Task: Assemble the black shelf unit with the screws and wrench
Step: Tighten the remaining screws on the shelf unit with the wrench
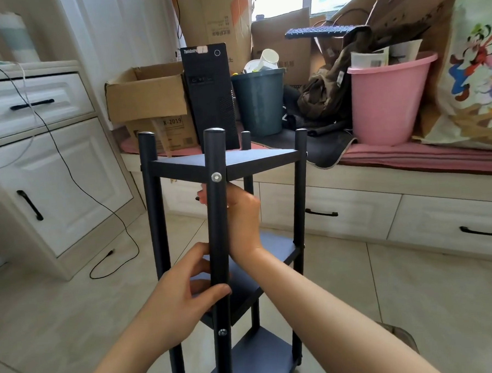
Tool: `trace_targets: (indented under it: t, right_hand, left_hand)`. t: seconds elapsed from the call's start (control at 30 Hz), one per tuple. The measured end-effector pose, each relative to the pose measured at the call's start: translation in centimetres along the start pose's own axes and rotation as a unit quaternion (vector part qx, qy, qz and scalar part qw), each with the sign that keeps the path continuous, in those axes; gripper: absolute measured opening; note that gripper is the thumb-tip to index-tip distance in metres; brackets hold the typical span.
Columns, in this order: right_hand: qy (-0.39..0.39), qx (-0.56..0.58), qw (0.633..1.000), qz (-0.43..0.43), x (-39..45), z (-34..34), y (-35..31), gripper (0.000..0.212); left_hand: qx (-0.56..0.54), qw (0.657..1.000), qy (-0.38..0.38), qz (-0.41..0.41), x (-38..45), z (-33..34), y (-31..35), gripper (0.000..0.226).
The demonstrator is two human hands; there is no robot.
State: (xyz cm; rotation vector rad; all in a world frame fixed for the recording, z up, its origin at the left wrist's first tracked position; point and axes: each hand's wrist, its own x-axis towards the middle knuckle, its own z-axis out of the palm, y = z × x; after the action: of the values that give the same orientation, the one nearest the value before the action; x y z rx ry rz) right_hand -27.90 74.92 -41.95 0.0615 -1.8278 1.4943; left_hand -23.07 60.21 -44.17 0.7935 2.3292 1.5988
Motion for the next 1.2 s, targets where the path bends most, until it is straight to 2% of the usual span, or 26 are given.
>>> trace_targets:
  t: [0.07,0.2,0.33,0.47,0.63,0.93,1.2]
  right_hand:
    - [0.014,-0.015,0.999,-0.029,-0.3,0.1,-0.1,0.04]
    - [-0.009,-0.057,0.994,-0.088,-0.1,-0.7,0.3,0.012]
    - [-0.096,-0.084,0.991,-0.041,0.1,-2.6,0.4,0.019]
    - [-0.153,-0.107,0.982,-0.018,-0.1,-5.2,-0.1,0.016]
    - [-0.153,-0.108,0.982,-0.031,0.4,-6.6,-1.7,0.015]
    - [-0.161,-0.1,0.981,-0.036,0.1,-6.2,-2.2,0.015]
    - [-0.123,-0.083,0.988,-0.046,1.2,-5.6,-2.9,0.014]
  left_hand:
    - [-0.006,1.0,-0.003,-0.002,0.0,-0.1,0.0,0.053]
    - [-0.006,1.0,0.001,0.001,-0.1,-0.4,-0.1,0.05]
    - [-0.02,1.0,0.006,0.01,-0.2,-0.7,0.0,0.037]
    - [-0.027,0.999,0.015,0.01,-0.3,-0.9,0.2,0.035]
    - [-0.015,1.0,0.015,-0.004,-0.3,-0.9,0.1,0.047]
    - [-0.012,1.0,0.02,-0.009,-0.2,-0.8,0.2,0.048]
    - [-0.006,1.0,0.019,-0.012,-0.2,-0.8,0.0,0.048]
